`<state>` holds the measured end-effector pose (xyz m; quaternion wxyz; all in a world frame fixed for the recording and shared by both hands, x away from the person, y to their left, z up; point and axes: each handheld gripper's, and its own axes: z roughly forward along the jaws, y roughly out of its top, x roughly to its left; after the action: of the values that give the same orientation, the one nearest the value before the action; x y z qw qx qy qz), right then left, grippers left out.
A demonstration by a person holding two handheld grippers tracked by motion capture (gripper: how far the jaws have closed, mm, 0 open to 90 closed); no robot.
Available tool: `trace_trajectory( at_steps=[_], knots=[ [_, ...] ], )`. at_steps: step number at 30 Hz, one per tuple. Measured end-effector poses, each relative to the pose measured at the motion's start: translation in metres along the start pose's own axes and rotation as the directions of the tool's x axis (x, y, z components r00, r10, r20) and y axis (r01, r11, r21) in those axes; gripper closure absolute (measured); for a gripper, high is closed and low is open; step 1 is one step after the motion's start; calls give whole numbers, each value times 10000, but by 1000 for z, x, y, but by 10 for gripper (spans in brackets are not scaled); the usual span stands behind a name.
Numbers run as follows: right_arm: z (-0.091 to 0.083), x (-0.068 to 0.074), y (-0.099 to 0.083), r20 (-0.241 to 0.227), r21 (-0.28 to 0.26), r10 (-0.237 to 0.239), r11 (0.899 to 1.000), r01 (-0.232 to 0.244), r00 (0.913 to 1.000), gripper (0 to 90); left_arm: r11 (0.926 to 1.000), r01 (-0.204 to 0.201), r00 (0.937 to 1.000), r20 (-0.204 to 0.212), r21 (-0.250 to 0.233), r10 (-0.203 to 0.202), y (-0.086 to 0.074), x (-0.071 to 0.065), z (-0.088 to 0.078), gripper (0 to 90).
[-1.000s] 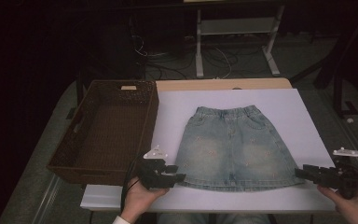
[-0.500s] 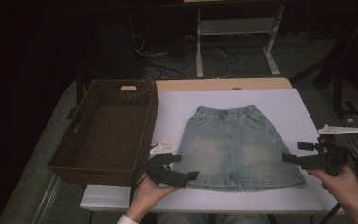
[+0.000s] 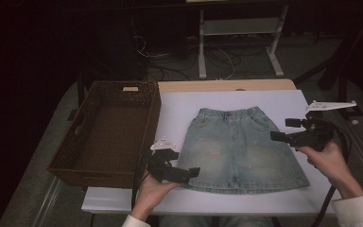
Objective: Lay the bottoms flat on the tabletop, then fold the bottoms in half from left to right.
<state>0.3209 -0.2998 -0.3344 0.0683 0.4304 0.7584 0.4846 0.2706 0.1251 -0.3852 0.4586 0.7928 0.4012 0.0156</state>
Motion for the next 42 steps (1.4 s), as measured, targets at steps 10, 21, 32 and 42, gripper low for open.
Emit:
trace_trajectory(
  at_steps=[10,21,32,42],
  knots=[
    [31,3,18,-124,-150,-593,9981,591,9982,0,9970,659,9973,-290,-412,-671,-14,9,6,2],
    [62,14,31,-460,115,-1059,9942,1065,9933,0,9940,1024,9932,-508,-391,-1043,-30,15,10,2],
    [93,32,43,-882,382,-1498,9874,1536,9848,0,9876,1554,9844,-800,-219,-1567,-45,24,12,4],
    [124,46,52,-1258,481,-1557,9855,1628,9798,0,9836,1800,9803,-804,-127,-1805,-54,24,12,72]
  ],
)
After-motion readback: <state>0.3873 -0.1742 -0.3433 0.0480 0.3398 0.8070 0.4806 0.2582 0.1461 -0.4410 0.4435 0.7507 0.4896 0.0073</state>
